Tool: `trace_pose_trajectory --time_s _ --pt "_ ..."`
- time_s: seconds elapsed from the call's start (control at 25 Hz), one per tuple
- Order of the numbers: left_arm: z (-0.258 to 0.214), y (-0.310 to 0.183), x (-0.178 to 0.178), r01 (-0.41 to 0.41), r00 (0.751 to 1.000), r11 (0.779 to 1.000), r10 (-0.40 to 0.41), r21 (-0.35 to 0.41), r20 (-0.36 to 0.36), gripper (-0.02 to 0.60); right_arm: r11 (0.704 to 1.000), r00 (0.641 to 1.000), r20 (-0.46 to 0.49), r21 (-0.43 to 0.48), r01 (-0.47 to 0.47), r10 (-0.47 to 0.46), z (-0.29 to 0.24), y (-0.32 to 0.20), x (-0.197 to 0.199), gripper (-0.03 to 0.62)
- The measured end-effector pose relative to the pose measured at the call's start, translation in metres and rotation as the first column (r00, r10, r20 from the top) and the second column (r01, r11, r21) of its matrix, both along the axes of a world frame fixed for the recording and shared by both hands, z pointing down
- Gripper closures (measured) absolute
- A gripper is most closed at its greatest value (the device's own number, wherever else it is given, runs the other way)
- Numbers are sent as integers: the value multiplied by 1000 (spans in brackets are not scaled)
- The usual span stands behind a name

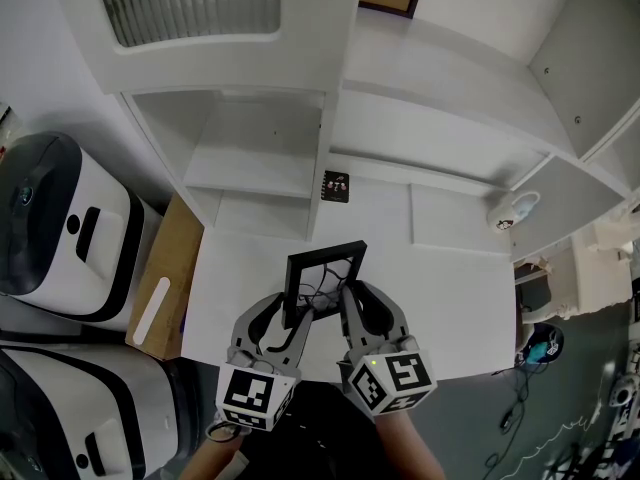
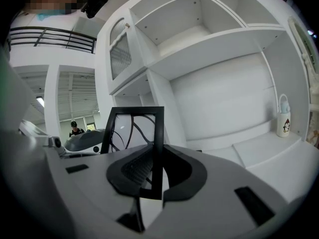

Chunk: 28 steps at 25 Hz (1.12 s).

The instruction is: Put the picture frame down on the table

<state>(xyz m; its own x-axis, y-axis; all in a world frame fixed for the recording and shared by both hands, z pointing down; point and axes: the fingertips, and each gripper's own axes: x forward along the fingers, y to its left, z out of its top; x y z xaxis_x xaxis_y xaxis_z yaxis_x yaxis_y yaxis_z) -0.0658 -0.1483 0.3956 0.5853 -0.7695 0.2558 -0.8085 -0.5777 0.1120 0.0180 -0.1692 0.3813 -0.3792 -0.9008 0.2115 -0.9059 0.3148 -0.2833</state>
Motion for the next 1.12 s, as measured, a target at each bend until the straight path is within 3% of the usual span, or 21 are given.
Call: trace_pose_trajectory --time_s 0.64,1.12 --pt "-15 -8 -2 47 998 996 -49 74 29 426 1000 996 -90 -11 -21 20 11 -2 5 530" --pt "-4 -14 -4 85 994 995 -88 46 65 485 999 995 -102 -48 -21 16 25 -2 4 530"
